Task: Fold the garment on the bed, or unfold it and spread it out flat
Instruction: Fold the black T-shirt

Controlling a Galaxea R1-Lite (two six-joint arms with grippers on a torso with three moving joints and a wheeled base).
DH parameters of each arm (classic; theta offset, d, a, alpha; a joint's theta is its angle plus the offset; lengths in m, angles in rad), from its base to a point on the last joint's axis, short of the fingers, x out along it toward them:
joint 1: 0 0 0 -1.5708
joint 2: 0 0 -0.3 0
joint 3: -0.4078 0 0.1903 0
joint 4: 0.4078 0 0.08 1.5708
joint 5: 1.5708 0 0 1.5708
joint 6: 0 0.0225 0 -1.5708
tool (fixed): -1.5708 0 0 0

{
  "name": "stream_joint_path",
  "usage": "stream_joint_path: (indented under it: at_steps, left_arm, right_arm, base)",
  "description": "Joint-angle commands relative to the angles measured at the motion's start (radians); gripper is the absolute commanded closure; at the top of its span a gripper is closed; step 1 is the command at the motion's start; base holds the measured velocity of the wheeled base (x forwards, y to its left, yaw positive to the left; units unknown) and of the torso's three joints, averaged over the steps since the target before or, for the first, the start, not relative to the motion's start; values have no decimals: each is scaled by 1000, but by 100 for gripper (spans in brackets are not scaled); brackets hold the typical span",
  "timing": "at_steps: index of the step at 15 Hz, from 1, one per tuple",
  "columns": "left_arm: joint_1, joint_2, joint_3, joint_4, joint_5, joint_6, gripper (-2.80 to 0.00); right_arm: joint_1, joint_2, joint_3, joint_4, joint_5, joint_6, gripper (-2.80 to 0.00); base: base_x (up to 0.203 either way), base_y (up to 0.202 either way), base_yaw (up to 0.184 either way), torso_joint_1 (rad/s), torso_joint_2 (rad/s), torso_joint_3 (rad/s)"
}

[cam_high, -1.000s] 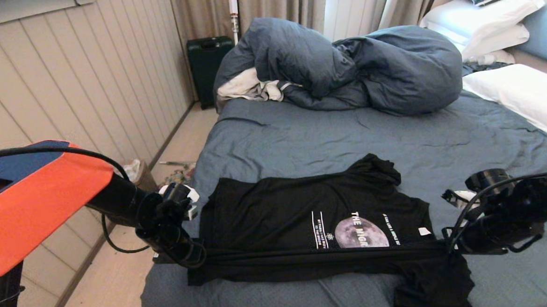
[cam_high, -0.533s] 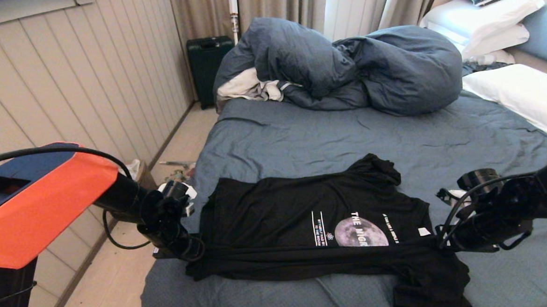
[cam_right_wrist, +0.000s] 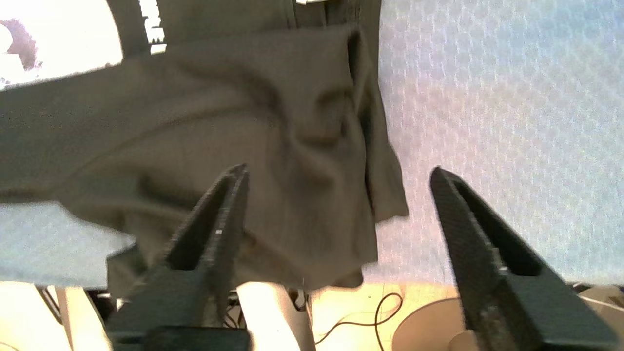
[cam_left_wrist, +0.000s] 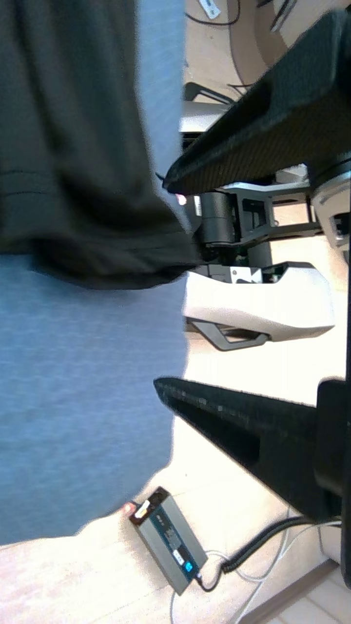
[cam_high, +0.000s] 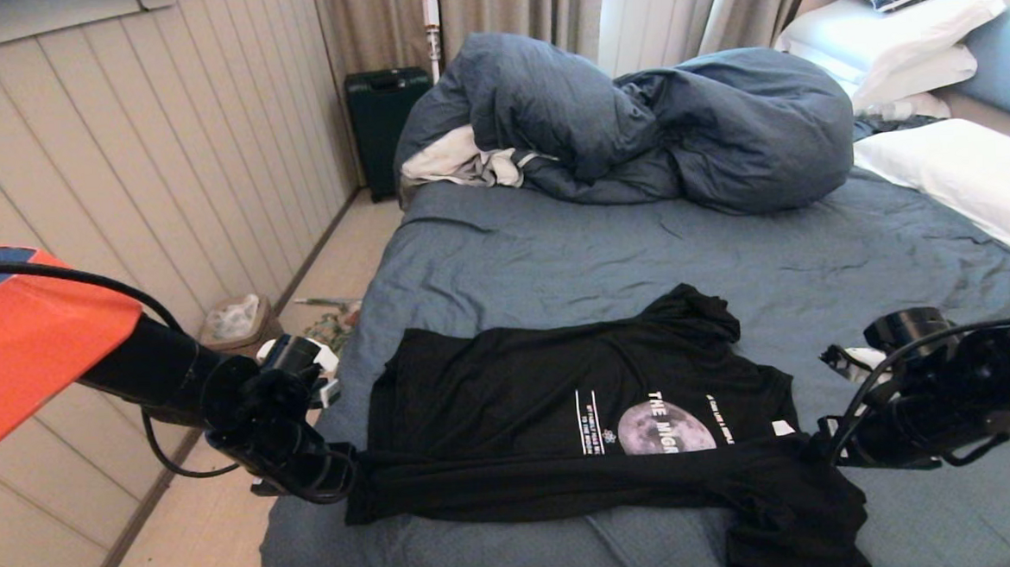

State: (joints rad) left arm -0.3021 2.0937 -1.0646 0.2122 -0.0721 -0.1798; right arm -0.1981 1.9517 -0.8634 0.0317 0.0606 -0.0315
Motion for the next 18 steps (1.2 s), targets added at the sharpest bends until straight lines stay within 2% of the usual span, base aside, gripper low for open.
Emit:
stream_joint_path:
  at_steps: [1, 2, 3, 4, 6, 7, 9, 11, 13, 15, 16, 18]
  left_arm:
    - [0, -44, 26, 0, -1, -4, -280]
    - [0, -57, 30, 5, -2, -7, -280]
    - [3, -82, 58, 2, -2, -7, 0]
    - [7, -117, 89, 0, -2, -7, 0]
    - [13, -186, 182, -4, -10, -7, 0]
    - [15, -212, 228, -17, -21, -9, 0]
    - [23, -236, 313, -124, -58, -40, 0]
    - [24, -234, 385, -239, -59, -76, 0]
    - [24, -242, 447, -300, -68, -81, 0]
    - [23, -254, 483, -358, -67, -81, 0]
    - [23, -255, 487, -361, -67, -81, 0]
    - [21, -259, 503, -365, -70, -81, 0]
  right_arm:
    - [-3, -45, 19, -1, 2, -1, -280]
    - [-7, -63, 26, 0, 5, -2, -280]
    - [-11, -95, 45, 0, 10, -5, -280]
    - [-13, -127, 84, 0, 16, -10, 0]
    - [-16, -179, 167, -5, 31, -29, 0]
    - [-22, -189, 216, -25, 50, -63, 0]
    - [-45, -185, 308, -131, 83, -117, 0]
    - [-54, -179, 397, -200, 89, -136, 0]
    - [-62, -159, 467, -279, 91, -175, 0]
    - [-61, -100, 481, -341, 90, -186, 0]
    - [-62, -51, 480, -368, 89, -187, -280]
    - [-59, 19, 513, -499, 86, -191, -280]
  base:
    - [0, 0, 0, 0, 0, 0]
    - [0, 0, 0, 0, 0, 0]
    - [0, 0, 0, 0, 0, 0]
    - [0, 0, 0, 0, 0, 0]
    - [0, 0, 0, 0, 0, 0]
    - [0, 0, 0, 0, 0, 0]
    - [0, 0, 0, 0, 0, 0]
    - [0, 0, 0, 0, 0, 0]
    - [0, 0, 0, 0, 0, 0]
    - [0, 0, 0, 0, 0, 0]
    - [0, 0, 0, 0, 0, 0]
    - [0, 0, 0, 0, 0, 0]
